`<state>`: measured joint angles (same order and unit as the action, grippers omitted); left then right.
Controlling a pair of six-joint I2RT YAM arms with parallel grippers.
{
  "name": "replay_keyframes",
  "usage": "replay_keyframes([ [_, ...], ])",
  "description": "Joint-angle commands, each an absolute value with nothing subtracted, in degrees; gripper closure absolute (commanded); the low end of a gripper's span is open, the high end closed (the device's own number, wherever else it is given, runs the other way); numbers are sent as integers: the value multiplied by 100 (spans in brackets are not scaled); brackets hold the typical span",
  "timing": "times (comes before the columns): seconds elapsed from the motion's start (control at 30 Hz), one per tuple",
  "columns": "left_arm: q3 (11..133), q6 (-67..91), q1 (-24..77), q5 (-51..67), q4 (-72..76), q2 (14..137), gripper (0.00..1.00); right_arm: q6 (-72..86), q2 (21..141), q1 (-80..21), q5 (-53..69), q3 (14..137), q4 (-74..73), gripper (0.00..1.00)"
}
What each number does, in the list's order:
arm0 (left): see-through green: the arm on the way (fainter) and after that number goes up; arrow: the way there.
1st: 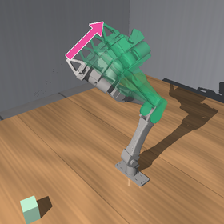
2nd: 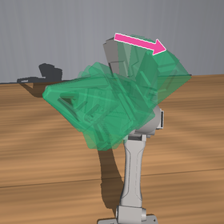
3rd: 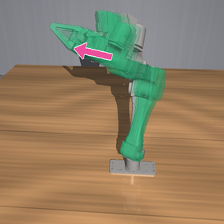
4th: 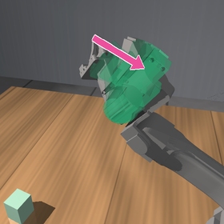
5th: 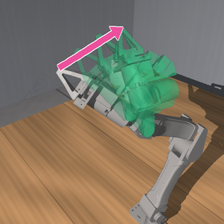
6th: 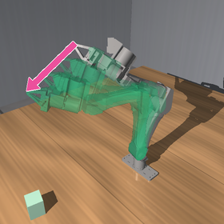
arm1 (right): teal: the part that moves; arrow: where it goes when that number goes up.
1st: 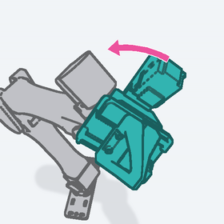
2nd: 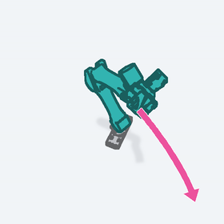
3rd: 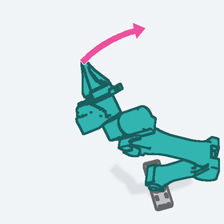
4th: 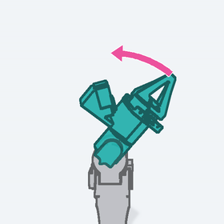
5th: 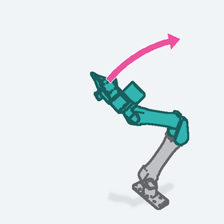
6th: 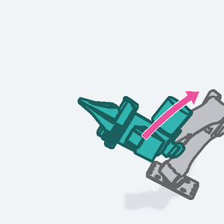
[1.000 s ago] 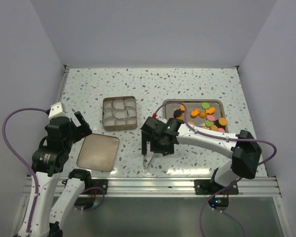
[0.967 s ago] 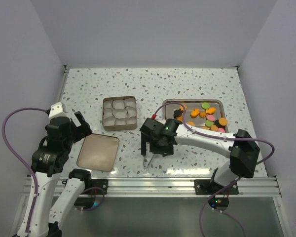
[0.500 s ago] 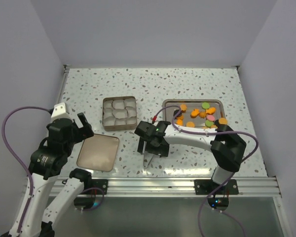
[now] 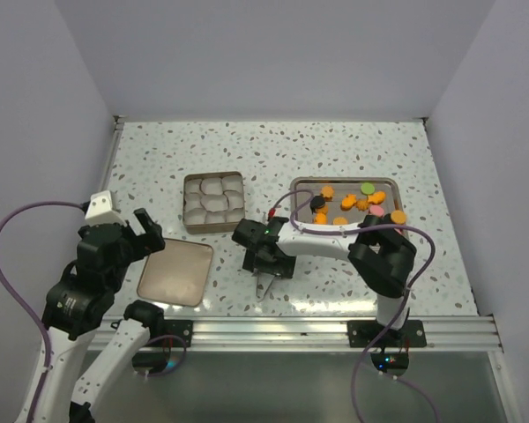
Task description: Pack the cookies
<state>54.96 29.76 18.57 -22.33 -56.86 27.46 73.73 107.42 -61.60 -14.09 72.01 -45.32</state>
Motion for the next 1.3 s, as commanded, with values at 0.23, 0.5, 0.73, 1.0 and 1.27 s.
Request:
replay_keyframes([
  [0.23, 5379, 2575, 1925, -2084, -5458, 2417, 0, 7471, 11074, -6205, -1767, 7594, -4737, 61],
  [0.5, 5335, 2479, 1995, -1978, -5388, 2365, 0, 7216, 11004, -6451, -2064, 8348, -5535, 82],
  [0.73, 5282, 2356, 2013, -1802, -5300, 2408, 0, 7058, 10056, -6557, -2556, 8613, -6283, 83],
  [1.0, 5247, 2276, 2030, -1653, -5230, 2338, 0, 6733, 8827, -6250, -2716, 8290, -6952, 82],
  [1.27, 5229, 2215, 2030, -1468, -5168, 2540, 0, 5732, 7691, -4704, -1724, 7357, -6487, 73],
])
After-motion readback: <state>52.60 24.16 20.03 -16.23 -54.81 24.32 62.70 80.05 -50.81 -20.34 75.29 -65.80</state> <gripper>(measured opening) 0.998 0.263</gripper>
